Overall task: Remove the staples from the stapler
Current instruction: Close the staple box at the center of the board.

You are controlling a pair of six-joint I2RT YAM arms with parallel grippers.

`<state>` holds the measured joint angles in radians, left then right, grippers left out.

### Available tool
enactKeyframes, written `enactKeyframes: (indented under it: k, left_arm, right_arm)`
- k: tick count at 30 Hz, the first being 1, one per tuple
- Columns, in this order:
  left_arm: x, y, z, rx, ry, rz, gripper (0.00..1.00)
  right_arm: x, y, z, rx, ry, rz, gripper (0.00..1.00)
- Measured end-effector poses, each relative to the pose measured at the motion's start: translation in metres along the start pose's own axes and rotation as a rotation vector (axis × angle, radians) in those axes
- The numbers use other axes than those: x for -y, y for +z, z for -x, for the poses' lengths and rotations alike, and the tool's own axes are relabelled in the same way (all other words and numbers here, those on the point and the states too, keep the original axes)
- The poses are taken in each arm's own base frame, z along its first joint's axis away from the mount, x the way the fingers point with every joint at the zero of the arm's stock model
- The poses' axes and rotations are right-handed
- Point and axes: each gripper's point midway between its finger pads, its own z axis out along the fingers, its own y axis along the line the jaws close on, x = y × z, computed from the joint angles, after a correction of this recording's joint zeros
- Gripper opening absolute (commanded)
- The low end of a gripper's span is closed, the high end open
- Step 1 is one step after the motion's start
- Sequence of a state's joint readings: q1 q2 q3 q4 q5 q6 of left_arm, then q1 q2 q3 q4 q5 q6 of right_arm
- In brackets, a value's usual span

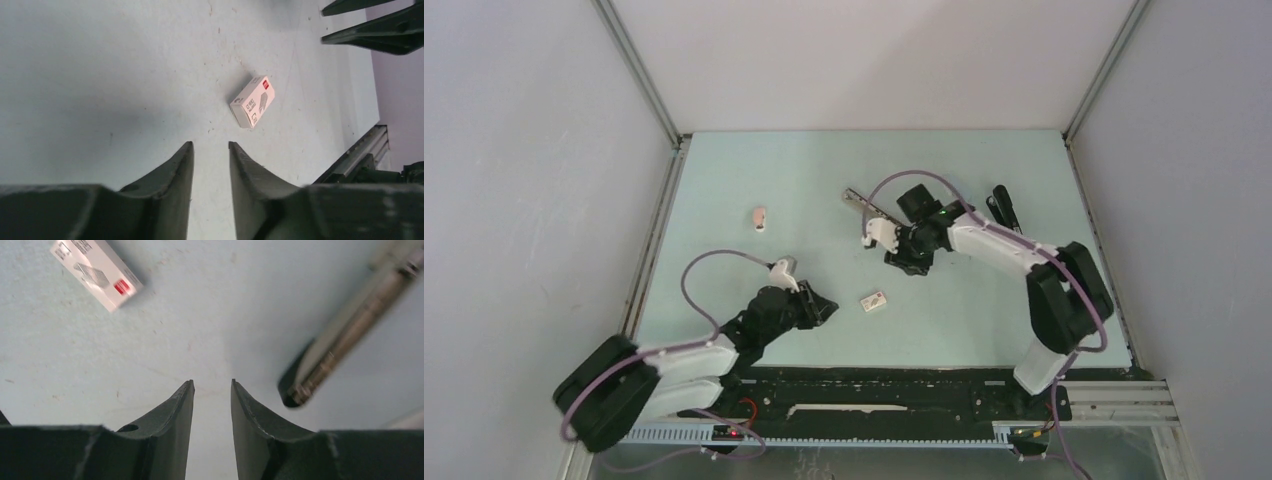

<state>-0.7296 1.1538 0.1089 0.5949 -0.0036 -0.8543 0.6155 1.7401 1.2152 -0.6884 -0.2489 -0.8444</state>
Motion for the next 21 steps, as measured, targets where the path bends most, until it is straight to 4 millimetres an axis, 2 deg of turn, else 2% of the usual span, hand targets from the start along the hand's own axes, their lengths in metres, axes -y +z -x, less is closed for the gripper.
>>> enactKeyframes:
  k: [5, 7, 11, 14, 16, 19, 21]
  left_arm:
    - [0.009, -0.023, 0.032, 0.092, 0.111, 0.007, 0.66]
    - [0.019, -0.032, 0.052, 0.141, 0.143, -0.006, 0.78]
    - [0.038, -0.053, 0.093, 0.237, 0.176, -0.033, 0.91]
    - [0.055, -0.07, 0.118, 0.274, 0.192, -0.055, 0.98]
    - [0.068, -0.082, 0.133, 0.289, 0.212, -0.067, 1.0]
    - [0.098, -0.11, 0.166, 0.339, 0.27, -0.092, 1.0]
    - [0.117, -0.133, 0.191, 0.388, 0.324, -0.098, 1.0]
  right_arm:
    - [0.016, -0.051, -0.004, 0.071, 0.046, -0.108, 0.44]
    - [0.02, -0.073, -0.006, 0.107, 0.069, -0.151, 0.45]
    - [0.023, -0.118, -0.005, 0.198, 0.104, -0.24, 0.5]
    - [0.022, -0.154, -0.006, 0.277, 0.127, -0.318, 0.61]
    - [0.021, -0.183, -0.005, 0.347, 0.142, -0.377, 0.72]
    - [0.018, -0.22, -0.007, 0.444, 0.162, -0.452, 0.91]
    - [0.016, -0.245, -0.01, 0.51, 0.183, -0.508, 0.99]
